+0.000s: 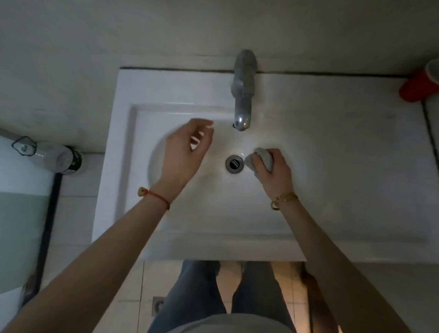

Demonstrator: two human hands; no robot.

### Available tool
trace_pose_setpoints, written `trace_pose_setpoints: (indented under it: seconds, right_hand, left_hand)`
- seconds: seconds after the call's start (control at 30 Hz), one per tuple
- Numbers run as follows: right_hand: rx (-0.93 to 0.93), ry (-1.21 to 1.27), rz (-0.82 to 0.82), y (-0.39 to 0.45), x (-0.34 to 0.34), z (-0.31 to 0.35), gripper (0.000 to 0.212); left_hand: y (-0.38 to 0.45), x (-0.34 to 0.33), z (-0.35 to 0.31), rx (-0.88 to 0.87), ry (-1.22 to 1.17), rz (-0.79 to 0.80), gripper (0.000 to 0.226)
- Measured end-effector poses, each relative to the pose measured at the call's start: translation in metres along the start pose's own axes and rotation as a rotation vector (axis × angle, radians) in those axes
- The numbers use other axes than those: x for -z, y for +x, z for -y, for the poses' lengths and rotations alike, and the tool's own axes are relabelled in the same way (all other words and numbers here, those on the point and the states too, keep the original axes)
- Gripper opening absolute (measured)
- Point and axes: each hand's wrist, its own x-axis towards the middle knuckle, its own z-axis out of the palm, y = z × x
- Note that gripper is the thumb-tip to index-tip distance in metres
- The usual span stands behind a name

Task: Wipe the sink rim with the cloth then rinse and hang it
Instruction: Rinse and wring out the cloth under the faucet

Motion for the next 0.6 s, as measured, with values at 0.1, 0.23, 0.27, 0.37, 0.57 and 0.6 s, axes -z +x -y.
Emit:
trace_pose_setpoints:
  seconds: [0.1, 0.23, 0.27, 0.37, 0.57, 0.6]
  right_hand:
    - [-0.094, 0.134, -0.048, 0.026, -0.020, 0.014, 0.029]
    - [-0.087, 0.097, -0.069, 0.046, -0.030, 0.013, 0.032]
    - [-0.075, 0.093, -0.074, 0.049, -0.031, 0.011, 0.032]
    - [-0.041, 0.091, -0.078, 0.052, -0.034, 0.003, 0.032]
    - [-0.002, 0.121, -0.075, 0.053, -0.031, -0.004, 0.025]
    - [0.008, 0.128, -0.074, 0.053, -0.031, -0.005, 0.024]
  left_hand:
    - [0.054, -0.005, -0.021, 0.098, -0.148, 0.095, 0.019]
    - [0.084, -0.026, -0.036, 0.156, -0.167, 0.235, 0.024]
    - [0.086, -0.031, -0.038, 0.169, -0.187, 0.251, 0.024]
    - [0.087, -0.042, -0.039, 0.179, -0.306, 0.230, 0.014]
    - [0.087, -0.051, -0.039, 0.174, -0.388, 0.141, 0.008]
    - [0.087, -0.052, -0.039, 0.169, -0.403, 0.134, 0.007]
